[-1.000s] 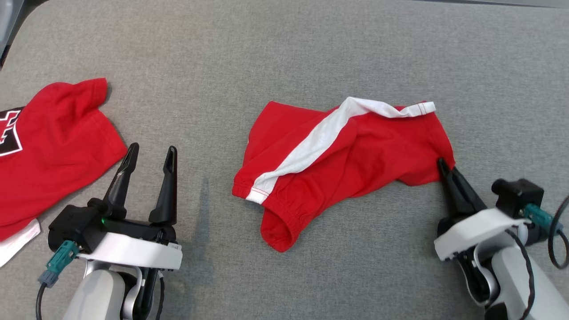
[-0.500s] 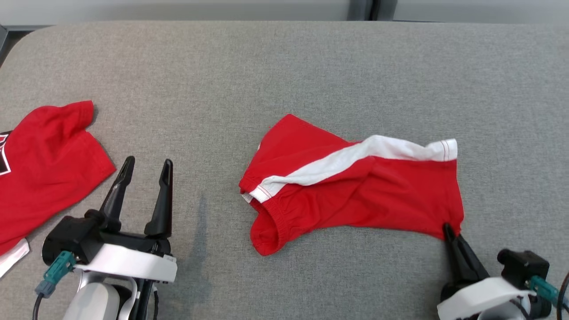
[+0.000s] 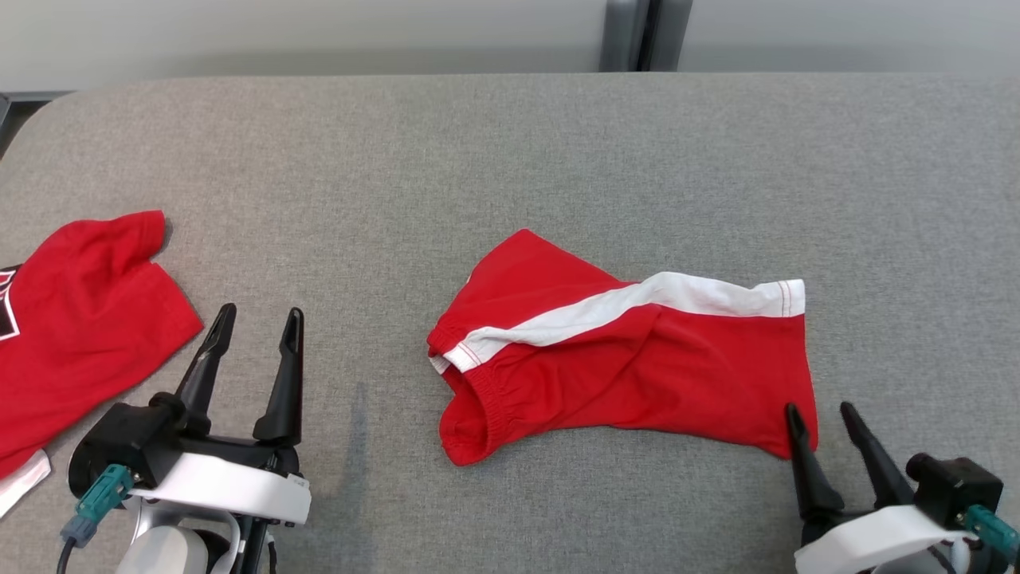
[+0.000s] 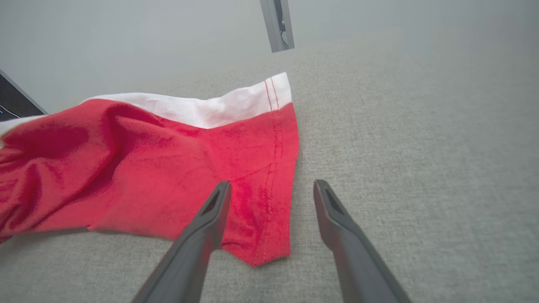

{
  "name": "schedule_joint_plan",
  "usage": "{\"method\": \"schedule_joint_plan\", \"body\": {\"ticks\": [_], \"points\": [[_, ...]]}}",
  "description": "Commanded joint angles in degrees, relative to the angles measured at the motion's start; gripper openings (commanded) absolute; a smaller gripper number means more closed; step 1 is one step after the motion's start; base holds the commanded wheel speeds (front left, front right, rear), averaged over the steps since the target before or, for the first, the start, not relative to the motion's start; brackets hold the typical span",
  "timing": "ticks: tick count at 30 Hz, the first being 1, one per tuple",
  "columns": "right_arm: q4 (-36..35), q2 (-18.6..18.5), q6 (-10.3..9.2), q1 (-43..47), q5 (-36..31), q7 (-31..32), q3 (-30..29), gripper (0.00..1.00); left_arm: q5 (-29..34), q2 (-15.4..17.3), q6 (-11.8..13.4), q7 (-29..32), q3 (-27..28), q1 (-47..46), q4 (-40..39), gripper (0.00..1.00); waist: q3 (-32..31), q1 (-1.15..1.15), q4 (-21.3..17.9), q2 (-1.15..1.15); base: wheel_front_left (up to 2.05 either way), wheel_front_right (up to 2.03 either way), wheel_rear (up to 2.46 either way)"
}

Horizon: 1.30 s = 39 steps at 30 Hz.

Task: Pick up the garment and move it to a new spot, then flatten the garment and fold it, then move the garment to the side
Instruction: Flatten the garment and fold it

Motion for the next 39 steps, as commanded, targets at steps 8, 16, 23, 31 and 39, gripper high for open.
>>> {"method": "schedule_joint_plan", "body": {"ticks": [8, 16, 23, 31, 39], "points": [[-9.26, -0.37, 0.02, -2.17, -4.88, 0.93, -3.97, 1.00, 0.16, 0.64, 1.56, 0.53, 0.53, 2.00, -0.85, 1.00, -2.50, 0.00, -0.81, 0.00, 0.00, 0.00, 0.00], [-16.33, -0.34, 0.02, -1.51, -6.39, 4.31, -4.46, 1.00, -0.47, 0.65, 2.39, 1.99, 0.00, 3.67, -1.12, 1.00, -4.32, 0.00, -0.63, 0.00, 0.00, 0.00, 0.00], [-18.11, -0.19, 0.02, -0.63, -5.56, 5.49, -4.63, 1.00, -1.17, 0.30, 2.51, 2.82, -0.62, 4.13, -1.45, 1.00, -4.43, 0.00, -0.38, 0.00, 0.00, 0.00, 0.00], [-17.81, -0.07, 0.02, -0.45, -5.21, 5.84, -4.67, 1.00, -1.39, 0.99, 2.59, 4.04, -1.19, 3.44, -1.39, 1.00, -4.71, 0.00, -0.08, 0.00, 0.00, 0.00, 0.00], [-18.02, -0.11, 0.02, -1.32, -5.36, 5.81, -4.09, 1.00, -2.98, 0.21, 1.92, 14.64, -4.95, -0.47, -3.10, 1.00, -3.92, 0.00, 0.18, 0.00, 0.00, 0.00, 0.00]]}}
